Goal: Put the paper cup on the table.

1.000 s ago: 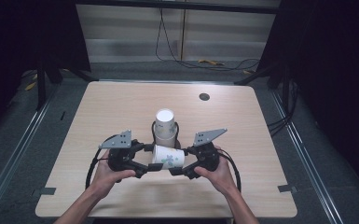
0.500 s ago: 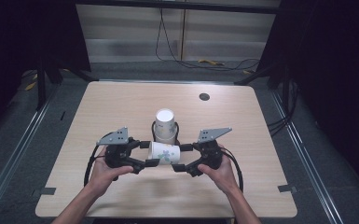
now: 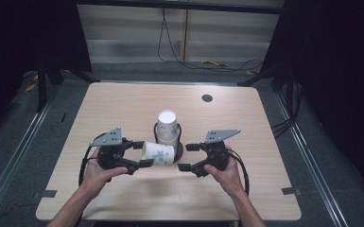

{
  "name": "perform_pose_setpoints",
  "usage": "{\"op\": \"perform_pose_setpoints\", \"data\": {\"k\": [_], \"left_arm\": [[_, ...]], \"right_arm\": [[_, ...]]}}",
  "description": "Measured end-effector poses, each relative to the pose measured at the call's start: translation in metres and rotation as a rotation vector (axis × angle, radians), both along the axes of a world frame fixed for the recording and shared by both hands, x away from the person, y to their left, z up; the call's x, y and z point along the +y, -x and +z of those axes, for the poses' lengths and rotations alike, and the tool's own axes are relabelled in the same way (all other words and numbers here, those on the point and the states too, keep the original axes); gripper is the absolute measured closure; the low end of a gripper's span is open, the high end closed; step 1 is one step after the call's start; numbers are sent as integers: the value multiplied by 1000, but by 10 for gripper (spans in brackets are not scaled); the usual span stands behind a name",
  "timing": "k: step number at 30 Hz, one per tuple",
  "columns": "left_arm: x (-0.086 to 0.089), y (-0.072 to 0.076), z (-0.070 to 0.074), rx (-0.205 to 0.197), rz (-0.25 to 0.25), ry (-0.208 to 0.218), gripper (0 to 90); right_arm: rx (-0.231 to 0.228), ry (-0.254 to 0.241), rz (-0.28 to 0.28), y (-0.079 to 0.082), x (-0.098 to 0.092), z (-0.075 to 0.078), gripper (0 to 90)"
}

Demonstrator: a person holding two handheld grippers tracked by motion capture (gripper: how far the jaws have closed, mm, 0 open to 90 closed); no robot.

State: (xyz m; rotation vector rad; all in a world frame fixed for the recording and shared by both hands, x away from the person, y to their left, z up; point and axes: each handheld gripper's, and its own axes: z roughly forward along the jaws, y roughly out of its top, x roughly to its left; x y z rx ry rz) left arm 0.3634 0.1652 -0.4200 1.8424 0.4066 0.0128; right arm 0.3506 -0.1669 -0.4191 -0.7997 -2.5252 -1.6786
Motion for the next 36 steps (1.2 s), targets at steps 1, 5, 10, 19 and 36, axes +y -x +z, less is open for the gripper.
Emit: {"op": "perform_pose_setpoints", "data": {"k": [1, 5, 10, 19, 36], "left_arm": [[2, 0, 1, -3, 3, -4, 285], [10, -1, 6, -19, 17, -20, 284], [20, 0, 10, -27, 37, -22, 284], [37, 0, 12, -23, 77, -29, 284], [67, -4, 3, 33, 159, -82, 277]], "right_arm": [[-1, -2, -6, 0, -1, 0, 137], [-5, -8, -30, -2, -4, 1, 136], [-14, 0, -56, 0, -4, 2, 136], [-29, 10, -100, 3, -9, 5, 138], [-42, 59, -244, 19, -32, -4, 139]]}}
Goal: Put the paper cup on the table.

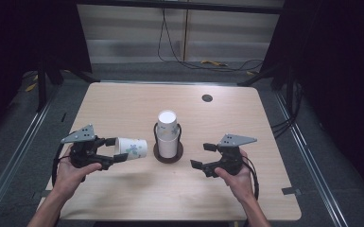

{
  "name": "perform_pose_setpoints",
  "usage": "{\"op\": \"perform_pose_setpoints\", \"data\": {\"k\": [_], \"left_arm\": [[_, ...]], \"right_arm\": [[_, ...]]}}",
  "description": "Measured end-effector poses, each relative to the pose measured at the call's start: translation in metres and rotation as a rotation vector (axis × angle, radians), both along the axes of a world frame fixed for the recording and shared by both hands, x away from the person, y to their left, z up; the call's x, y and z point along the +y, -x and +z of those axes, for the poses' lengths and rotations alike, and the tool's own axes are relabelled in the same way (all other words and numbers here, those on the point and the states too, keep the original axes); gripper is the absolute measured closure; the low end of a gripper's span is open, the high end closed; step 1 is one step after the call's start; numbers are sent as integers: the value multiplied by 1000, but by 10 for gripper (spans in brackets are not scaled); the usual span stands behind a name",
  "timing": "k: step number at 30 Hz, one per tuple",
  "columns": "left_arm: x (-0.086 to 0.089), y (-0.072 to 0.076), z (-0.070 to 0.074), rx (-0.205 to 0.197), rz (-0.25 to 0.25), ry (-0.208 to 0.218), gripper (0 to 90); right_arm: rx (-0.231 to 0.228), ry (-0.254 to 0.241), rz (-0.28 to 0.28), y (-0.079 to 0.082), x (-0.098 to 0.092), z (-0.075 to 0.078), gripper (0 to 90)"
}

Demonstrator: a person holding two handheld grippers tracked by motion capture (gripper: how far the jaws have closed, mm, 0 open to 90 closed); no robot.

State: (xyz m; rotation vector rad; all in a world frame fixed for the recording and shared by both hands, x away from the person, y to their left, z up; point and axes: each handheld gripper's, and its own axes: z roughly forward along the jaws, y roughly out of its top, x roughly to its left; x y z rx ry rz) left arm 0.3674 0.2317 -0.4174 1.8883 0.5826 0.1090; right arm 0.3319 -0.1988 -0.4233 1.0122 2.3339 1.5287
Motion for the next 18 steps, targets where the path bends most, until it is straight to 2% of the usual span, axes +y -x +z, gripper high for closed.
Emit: {"op": "perform_pose_setpoints", "data": {"k": [4, 8, 12, 16, 18], "left_arm": [[6, -1, 4, 2, 34, -10, 274], [11, -2, 5, -13, 61, -39, 269], [13, -8, 3, 2, 75, -77, 268], [15, -9, 3, -5, 86, -81, 267], [17, -10, 3, -15, 97, -100, 267]], "right_arm": [[9, 10, -12, 5, -5, -6, 140], [8, 6, -24, 7, -8, -7, 140], [7, 10, -32, 6, -9, -8, 140], [9, 14, -28, 6, -8, -9, 142], [8, 16, -26, 6, -8, -10, 143]]}}
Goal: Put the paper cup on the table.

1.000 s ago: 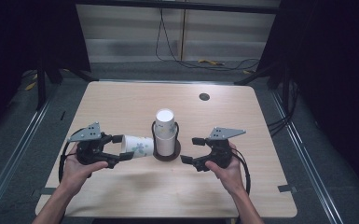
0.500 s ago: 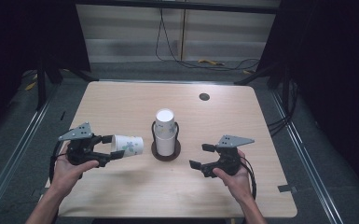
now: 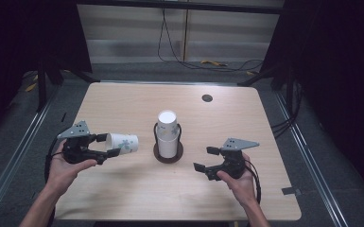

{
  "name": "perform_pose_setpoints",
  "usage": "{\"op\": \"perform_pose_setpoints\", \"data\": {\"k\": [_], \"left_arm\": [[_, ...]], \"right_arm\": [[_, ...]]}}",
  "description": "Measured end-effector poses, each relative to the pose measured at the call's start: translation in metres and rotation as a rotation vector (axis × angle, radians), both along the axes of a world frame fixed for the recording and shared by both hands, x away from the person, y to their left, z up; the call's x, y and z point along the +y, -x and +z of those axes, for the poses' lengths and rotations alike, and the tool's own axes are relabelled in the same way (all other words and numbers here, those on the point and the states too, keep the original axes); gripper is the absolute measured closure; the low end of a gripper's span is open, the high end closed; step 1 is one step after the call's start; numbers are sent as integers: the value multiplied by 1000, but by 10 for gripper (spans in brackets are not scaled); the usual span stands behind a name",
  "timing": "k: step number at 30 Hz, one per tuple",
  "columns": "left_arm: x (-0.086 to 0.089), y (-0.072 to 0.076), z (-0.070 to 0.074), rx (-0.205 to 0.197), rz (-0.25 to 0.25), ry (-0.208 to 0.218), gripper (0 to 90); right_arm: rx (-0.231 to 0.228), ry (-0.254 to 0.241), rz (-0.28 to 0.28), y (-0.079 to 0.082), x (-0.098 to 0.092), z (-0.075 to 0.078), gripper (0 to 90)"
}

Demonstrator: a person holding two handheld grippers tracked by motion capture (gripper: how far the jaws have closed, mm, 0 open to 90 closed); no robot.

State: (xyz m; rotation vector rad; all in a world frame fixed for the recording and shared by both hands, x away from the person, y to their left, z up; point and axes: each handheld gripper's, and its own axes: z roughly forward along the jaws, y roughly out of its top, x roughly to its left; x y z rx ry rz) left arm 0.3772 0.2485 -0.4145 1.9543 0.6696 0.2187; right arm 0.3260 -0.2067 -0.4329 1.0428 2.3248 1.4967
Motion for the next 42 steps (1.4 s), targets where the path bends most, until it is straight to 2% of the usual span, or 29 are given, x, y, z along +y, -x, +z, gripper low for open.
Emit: {"op": "perform_pose_setpoints", "data": {"k": [3, 11, 15, 20, 21, 27, 30, 33, 36, 39, 41, 42], "left_arm": [[3, -3, 1, 7, 19, -20, 267], [-5, -16, 8, 24, 11, -102, 265], [-16, -20, 13, 30, -42, -181, 271], [-24, -28, 18, 55, -25, -234, 271], [-25, -32, 18, 59, -20, -258, 271], [-31, -46, 17, 89, -13, -318, 270], [-34, -52, 16, 84, -3, -353, 268], [-36, -56, 15, 100, 2, -365, 267], [-39, -61, 14, 105, 4, -420, 267], [-42, -64, 12, 121, -13, -453, 266], [-45, -65, 10, 121, -7, -476, 264], [-47, -67, 9, 127, -16, -476, 264]], "right_arm": [[5, 2, -4, 0, 0, -1, 144], [7, 10, -1, -2, 1, -3, 151], [8, 10, -4, -2, 1, -3, 151], [5, 7, -3, -1, 0, -2, 151], [4, 5, -2, -1, 0, -1, 151], [2, 3, -7, -1, -2, -1, 151], [2, 5, -2, -1, -2, -1, 151], [2, 6, -2, -1, -1, -1, 151], [4, 6, -3, -1, -2, -1, 151], [3, 8, -2, -1, -2, -1, 151], [5, 12, 0, -1, -1, -1, 151], [6, 12, 1, -1, -1, -1, 151]]}}
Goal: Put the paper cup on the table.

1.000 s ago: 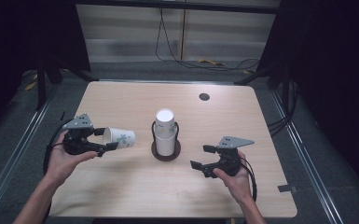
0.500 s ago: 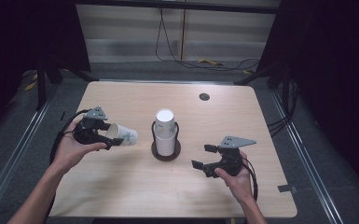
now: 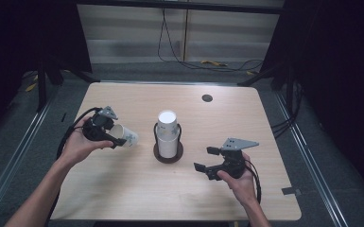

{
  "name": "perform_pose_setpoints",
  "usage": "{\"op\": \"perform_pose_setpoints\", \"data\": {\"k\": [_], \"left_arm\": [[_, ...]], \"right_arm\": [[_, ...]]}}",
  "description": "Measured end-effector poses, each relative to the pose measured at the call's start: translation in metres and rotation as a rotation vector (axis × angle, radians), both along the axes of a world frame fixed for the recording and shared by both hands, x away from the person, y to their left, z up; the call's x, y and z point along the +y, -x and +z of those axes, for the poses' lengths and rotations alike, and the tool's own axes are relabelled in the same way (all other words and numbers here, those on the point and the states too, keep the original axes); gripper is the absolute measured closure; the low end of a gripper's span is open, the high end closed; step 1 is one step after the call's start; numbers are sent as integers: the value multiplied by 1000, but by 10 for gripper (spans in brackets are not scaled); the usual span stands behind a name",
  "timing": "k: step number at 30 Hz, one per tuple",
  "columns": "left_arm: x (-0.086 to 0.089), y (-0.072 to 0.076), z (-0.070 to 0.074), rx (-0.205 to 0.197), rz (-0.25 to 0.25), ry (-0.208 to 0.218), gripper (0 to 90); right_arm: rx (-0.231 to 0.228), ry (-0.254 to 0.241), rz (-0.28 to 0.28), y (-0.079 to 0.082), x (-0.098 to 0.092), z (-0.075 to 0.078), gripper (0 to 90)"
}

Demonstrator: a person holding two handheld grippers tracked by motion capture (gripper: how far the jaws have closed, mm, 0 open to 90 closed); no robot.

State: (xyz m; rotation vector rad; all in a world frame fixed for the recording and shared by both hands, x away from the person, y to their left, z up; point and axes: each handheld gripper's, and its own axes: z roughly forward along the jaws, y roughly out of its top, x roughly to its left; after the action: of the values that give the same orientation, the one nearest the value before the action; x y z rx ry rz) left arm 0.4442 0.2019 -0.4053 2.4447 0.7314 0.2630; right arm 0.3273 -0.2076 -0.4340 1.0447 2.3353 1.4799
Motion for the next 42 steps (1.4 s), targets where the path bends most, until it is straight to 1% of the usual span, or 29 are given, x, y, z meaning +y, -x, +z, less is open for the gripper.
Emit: {"op": "perform_pose_setpoints", "data": {"k": [2, 4, 6, 9, 10, 11, 12, 13, 14, 16, 17, 18, 19, 20, 21, 23, 26, 27, 28, 30, 31, 32, 33, 35, 36, 38, 40, 42], "left_arm": [[-2, -2, -2, 2, 7, -6, 264], [-4, -4, -3, 4, 7, -28, 262], [-5, -7, -2, 16, 4, -39, 261], [-8, -10, 0, 20, 4, -44, 259], [-10, -11, 0, 33, 1, -54, 258], [-12, -12, 0, 28, 2, -59, 257], [-14, -14, 1, 25, -11, -88, 257], [-15, -14, 0, 31, -13, -87, 257], [-17, -16, 0, 38, -21, -98, 257], [-20, -18, -2, 45, -18, -115, 257], [-20, -20, -1, 49, -26, -131, 257], [-21, -21, -2, 53, -23, -124, 257], [-21, -21, -2, 55, -28, -131, 257], [-22, -22, -2, 56, -18, -124, 257], [-21, -23, -2, 55, -22, -132, 256], [-21, -24, -3, 66, -14, -135, 256], [-20, -25, -3, 73, -21, -146, 254], [-20, -25, -4, 82, -9, -145, 253], [-19, -27, -4, 84, -20, -157, 252], [-19, -27, -5, 89, -16, -163, 251], [-19, -28, -5, 98, -13, -162, 249], [-19, -29, -6, 107, -8, -151, 248], [-19, -30, -8, 120, -6, -170, 245], [-19, -32, -11, 120, -1, -186, 242], [-19, -33, -12, 127, 8, -184, 240], [-20, -34, -14, 128, 22, -184, 233], [-21, -35, -16, 118, 30, -184, 221], [-21, -36, -17, 120, 44, -189, 218]], "right_arm": [[0, -2, 1, 0, 0, 0, 151], [-1, -1, -1, 0, 0, 0, 151], [-1, 2, -1, 0, -1, 0, 151], [1, 2, 2, -1, -1, -1, 151], [2, 1, 2, -1, 0, -1, 151], [5, 2, 2, -1, 0, -1, 151], [4, 1, 2, -1, 0, -1, 151], [4, 1, 2, -1, 0, -1, 151], [2, 1, 3, -1, 0, -1, 151], [6, 0, -2, -1, -1, -2, 151], [6, 2, -1, -1, -1, -2, 151], [7, 1, 1, 0, 0, -1, 151], [4, 2, 3, 0, 0, -1, 151], [6, 3, 0, 0, -1, -1, 151], [5, 1, -1, 0, -1, -1, 151], [5, -1, -3, 0, -2, -1, 151], [3, 2, 0, 0, -2, -1, 151], [3, 2, 0, 0, -1, -1, 151], [4, 2, -1, 0, -1, -2, 151], [6, 3, -2, 0, -1, -2, 151], [7, 2, -2, -1, -1, -2, 151], [7, 3, -2, -1, -1, -2, 151], [9, 4, -3, -1, -1, -2, 151], [7, 6, 1, 0, 0, -2, 151], [6, 7, 2, 0, 0, -2, 151], [6, 6, 1, 0, -1, -2, 151], [6, 6, -3, -1, -1, -2, 151], [8, 7, -3, -1, -2, -2, 151]]}}
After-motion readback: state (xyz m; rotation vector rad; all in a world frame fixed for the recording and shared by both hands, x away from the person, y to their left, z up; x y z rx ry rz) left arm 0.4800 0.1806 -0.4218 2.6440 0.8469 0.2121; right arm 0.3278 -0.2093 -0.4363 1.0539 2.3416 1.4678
